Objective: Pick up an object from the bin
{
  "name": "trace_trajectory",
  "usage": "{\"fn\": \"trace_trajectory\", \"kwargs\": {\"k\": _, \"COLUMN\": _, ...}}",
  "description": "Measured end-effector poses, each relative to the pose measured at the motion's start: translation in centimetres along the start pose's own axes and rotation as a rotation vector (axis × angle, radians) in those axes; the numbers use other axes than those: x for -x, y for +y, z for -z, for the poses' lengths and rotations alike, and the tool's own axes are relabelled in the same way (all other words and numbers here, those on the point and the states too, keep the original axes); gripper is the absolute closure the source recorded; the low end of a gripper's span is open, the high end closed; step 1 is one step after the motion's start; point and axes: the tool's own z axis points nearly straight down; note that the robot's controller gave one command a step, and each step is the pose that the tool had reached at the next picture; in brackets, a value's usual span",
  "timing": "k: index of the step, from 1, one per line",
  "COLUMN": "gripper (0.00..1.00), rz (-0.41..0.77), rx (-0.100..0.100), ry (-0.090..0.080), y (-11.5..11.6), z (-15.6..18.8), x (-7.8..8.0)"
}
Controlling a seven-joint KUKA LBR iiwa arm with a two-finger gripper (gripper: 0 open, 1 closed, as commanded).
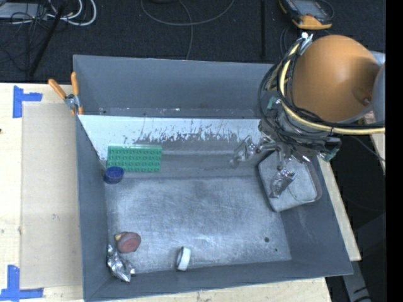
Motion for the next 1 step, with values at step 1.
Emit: {"fn": "trace_trajectory", "kwargs": {"k": 1, "gripper": 0.0, "rz": 0.177, "rx": 0.014, "ry": 0.011, "y": 12.2, "z": -8.68, "x": 3.53}}
